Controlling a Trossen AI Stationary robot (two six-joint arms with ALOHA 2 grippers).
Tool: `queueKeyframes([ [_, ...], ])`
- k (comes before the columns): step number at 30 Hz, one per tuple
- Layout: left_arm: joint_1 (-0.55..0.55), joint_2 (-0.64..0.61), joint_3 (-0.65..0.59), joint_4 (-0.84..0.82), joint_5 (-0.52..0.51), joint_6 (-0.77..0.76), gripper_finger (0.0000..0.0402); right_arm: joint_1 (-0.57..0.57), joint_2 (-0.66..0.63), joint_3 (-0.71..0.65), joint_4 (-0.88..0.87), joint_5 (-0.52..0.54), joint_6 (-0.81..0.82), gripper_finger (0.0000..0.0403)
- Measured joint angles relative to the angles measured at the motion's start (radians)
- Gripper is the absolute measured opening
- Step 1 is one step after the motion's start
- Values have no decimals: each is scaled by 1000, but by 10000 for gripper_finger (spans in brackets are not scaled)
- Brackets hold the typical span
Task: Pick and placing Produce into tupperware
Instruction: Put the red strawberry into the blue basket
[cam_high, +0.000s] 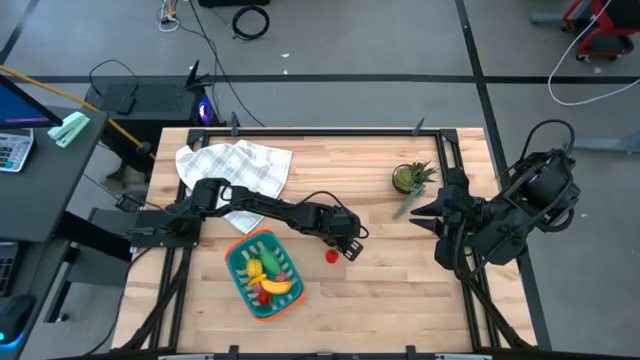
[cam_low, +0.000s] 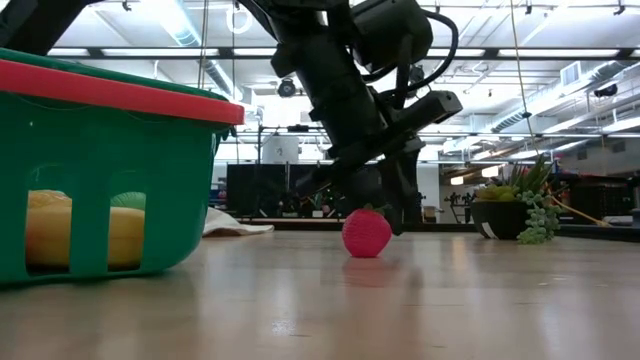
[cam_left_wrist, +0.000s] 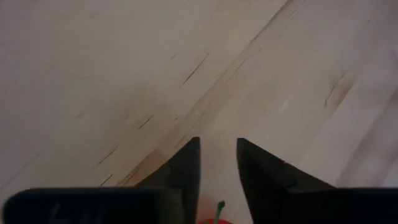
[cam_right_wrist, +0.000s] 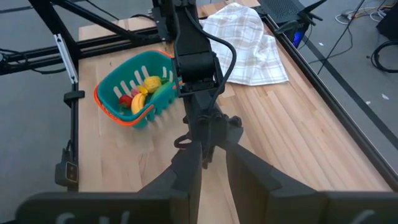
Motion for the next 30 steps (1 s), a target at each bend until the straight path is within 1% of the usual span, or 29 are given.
queueKeyframes([
  [3, 0, 0, 0, -5, 0, -7, 142, 0, 0, 0, 0, 0, 0, 82],
  [6, -5, 0, 0, -7, 0, -7, 166, 0, 0, 0, 0, 0, 0, 82],
  [9, -14, 0, 0, -10, 1, -7, 176, 0, 0, 0, 0, 0, 0, 82],
  [12, -27, 0, 0, -13, 3, -7, 172, 0, 0, 0, 0, 0, 0, 82],
  [15, -37, 0, 0, -24, 3, -7, 153, 0, 0, 0, 0, 0, 0, 82],
  [17, -39, 0, 0, -38, 3, -7, 131, 0, 0, 0, 0, 0, 0, 82],
  [20, -38, -1, 1, -65, 1, -7, 84, 0, 0, 0, 0, 0, 5, 82],
  [23, -37, -1, 1, -72, 0, -7, 24, 0, 0, 0, 0, 0, 10, 82],
  [24, -37, -1, 1, -71, 0, -7, 12, 0, 0, 0, 0, 0, 10, 82],
  [30, -38, -19, 12, -95, 2, 11, 5, 0, 0, 0, 0, 0, 10, 82],
])
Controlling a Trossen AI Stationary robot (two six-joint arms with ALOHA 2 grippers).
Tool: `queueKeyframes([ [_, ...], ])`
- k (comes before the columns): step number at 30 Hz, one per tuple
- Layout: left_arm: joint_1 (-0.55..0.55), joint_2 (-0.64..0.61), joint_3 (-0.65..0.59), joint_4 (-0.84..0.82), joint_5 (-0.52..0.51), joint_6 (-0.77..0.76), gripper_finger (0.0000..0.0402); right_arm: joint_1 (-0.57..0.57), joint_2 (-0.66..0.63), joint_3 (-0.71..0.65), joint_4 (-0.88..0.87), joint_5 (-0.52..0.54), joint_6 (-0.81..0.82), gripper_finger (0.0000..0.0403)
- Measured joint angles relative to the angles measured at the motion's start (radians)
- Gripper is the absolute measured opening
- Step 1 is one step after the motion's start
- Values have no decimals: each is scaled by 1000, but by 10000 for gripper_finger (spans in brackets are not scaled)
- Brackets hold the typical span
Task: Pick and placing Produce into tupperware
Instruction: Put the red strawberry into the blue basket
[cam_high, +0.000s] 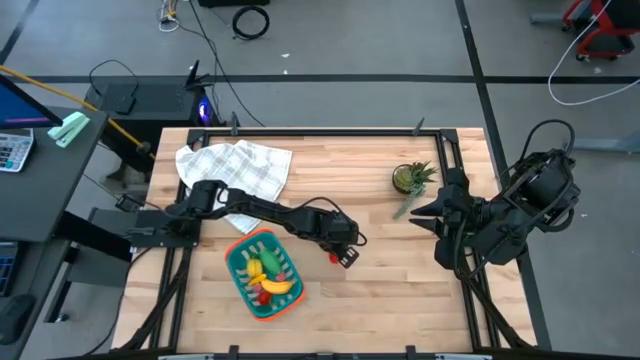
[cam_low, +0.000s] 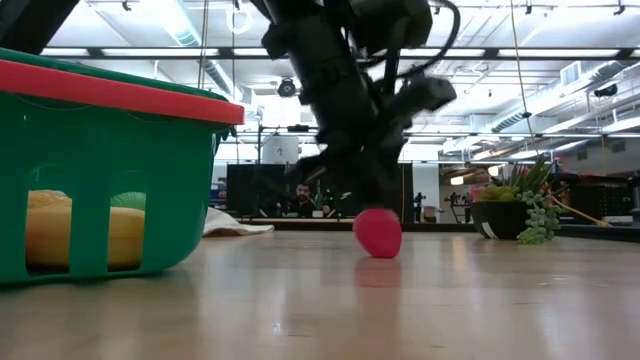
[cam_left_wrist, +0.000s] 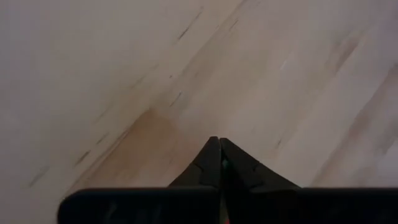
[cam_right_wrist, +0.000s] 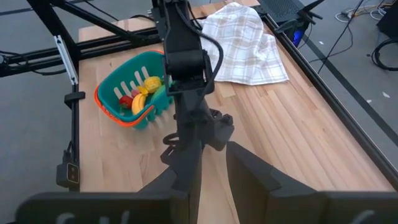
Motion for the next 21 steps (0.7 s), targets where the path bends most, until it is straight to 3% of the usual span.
queueKeyframes([
  [10, 1, -42, 140, -152, -39, 88, 2, 0, 0, 0, 0, 1, -1, 82],
  [16, 1, -43, 281, -354, -65, 140, 1, 0, 0, 0, 0, 1, -2, 82],
  [21, -8, -44, 423, -620, -66, 159, 1, 0, 0, 0, 0, 0, -3, 82],
])
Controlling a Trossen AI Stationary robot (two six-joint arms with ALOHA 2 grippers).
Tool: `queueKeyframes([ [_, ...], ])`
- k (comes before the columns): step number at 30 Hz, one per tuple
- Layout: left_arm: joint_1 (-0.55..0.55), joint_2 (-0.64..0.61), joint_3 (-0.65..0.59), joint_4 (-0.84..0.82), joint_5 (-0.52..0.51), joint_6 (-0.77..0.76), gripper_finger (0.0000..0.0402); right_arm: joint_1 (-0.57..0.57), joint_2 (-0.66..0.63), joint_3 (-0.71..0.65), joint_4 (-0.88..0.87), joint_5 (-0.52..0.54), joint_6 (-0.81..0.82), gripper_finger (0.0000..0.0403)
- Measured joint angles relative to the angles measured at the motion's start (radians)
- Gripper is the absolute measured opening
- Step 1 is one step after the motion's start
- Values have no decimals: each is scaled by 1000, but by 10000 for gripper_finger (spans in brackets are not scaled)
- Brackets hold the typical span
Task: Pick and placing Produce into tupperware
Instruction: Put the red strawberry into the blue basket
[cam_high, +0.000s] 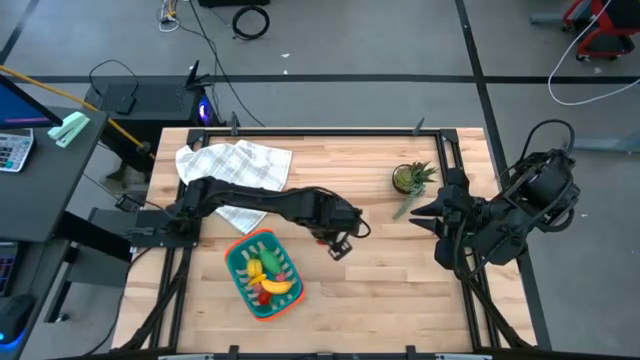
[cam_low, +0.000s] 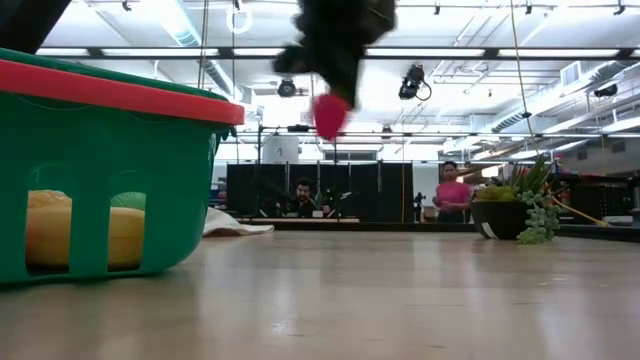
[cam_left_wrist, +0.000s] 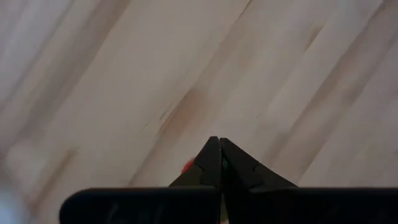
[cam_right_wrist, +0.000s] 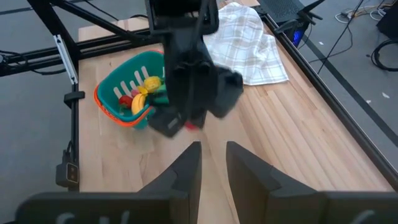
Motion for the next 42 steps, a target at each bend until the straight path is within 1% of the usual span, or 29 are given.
queueKeyframes([
  [5, -50, 2, 123, -357, -2, -37, 1, 0, 0, 0, 0, 0, 0, 82],
  [6, -68, 2, 140, -411, -2, -57, 1, 0, 0, 0, 0, 0, 0, 82],
  [7, -87, 2, 146, -426, -1, -77, 1, 0, 0, 0, 0, 0, 0, 82],
  [10, -152, -32, 137, -385, 11, -137, 1, 0, 0, 0, 0, -1, 0, 82],
  [13, -223, -49, 136, -421, 8, -283, 1, 1, 0, 0, 0, -2, -5, 82],
  [15, -274, -51, 115, -413, 7, -354, 0, 1, 0, 0, 1, -1, -6, 82],
  [17, -319, -56, 100, -415, 3, -456, 0, 1, 0, 0, 0, -1, -1, 82],
  [22, -409, -56, 3, -413, 4, -702, 0, 1, 0, 0, 0, -1, 28, 82],
  [26, -445, -59, -115, -407, 2, -846, 0, 1, 0, 0, 3, -1, 29, 82],
  [29, -442, -58, -194, -364, 23, -897, 0, 1, 0, 0, 5, -1, 30, 82],
  [34, -425, -58, -306, -142, 26, -903, 0, 1, 0, 0, 6, -7, 72, 82],
  [36, -419, -58, -350, -81, 24, -904, 6, 1, 0, 0, 7, -18, 75, 82],
  [38, -412, -58, -378, -69, 28, -916, 22, 1, 0, 0, 7, -26, 75, 82],
  [42, -393, -58, -418, -77, 37, -926, 73, 1, 2, 0, 8, -34, 76, 82],
])
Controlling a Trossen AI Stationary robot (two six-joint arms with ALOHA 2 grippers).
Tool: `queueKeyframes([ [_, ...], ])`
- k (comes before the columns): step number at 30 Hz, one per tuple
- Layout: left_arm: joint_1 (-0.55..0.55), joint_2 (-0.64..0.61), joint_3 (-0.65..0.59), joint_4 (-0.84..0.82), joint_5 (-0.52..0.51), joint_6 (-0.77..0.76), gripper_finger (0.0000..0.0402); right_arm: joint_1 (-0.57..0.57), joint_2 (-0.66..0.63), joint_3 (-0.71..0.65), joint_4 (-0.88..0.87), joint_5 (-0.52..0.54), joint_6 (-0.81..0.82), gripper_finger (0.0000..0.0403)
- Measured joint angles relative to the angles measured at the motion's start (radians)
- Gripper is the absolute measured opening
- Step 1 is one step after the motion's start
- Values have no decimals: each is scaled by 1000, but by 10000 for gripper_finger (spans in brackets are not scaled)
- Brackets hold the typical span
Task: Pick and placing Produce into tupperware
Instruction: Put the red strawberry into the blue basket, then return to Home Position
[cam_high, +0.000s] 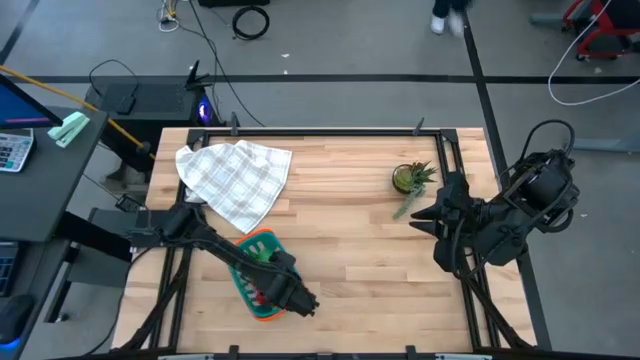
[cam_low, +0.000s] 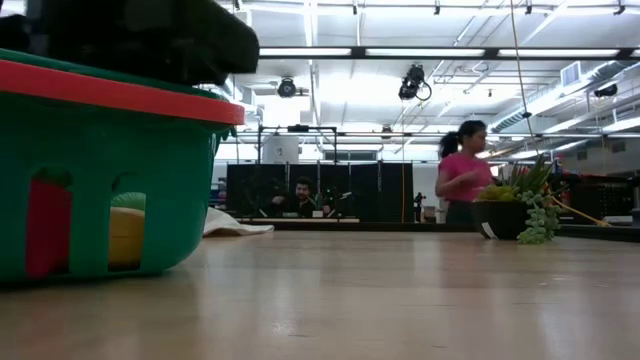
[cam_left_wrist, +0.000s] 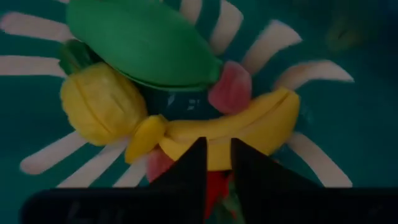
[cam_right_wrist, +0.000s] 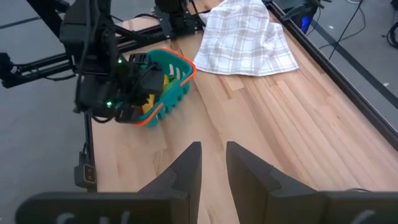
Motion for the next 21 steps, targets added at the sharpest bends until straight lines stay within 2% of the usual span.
queueKeyframes([
  [6, 26, 0, 13, 1, 1, 52, 152, 0, 9, 0, 1, -1, 8, 82],
  [11, 56, 0, 110, -36, 7, 157, 189, 0, 16, 0, 2, 0, 21, 82],
  [18, 101, 0, 442, -237, 42, 331, 183, 0, 17, 0, 1, 38, -34, 82],
  [21, 111, 0, 621, -336, 1, 386, 174, 0, 16, 0, 1, 11, -69, 82],
])
